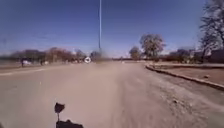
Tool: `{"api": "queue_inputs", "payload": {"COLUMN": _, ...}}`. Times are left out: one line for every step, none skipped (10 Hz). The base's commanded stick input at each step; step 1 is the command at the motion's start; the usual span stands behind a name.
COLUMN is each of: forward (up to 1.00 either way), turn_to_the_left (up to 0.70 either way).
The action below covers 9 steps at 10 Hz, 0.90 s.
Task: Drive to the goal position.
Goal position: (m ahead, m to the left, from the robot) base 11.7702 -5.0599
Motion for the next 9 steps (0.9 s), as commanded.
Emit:
{"api": "queue_inputs", "payload": {"forward": 1.00, "turn_to_the_left": 0.00}}
{"api": "queue_inputs", "payload": {"forward": 1.00, "turn_to_the_left": 0.00}}
{"api": "queue_inputs", "payload": {"forward": 1.00, "turn_to_the_left": 0.00}}
{"api": "queue_inputs", "payload": {"forward": 1.00, "turn_to_the_left": 0.00}}
{"api": "queue_inputs", "payload": {"forward": 1.00, "turn_to_the_left": 0.00}}
{"api": "queue_inputs", "payload": {"forward": 1.00, "turn_to_the_left": 0.00}}
{"api": "queue_inputs", "payload": {"forward": 1.00, "turn_to_the_left": 0.00}}
{"api": "queue_inputs", "payload": {"forward": 1.00, "turn_to_the_left": 0.00}}
{"api": "queue_inputs", "payload": {"forward": 1.00, "turn_to_the_left": 0.00}}
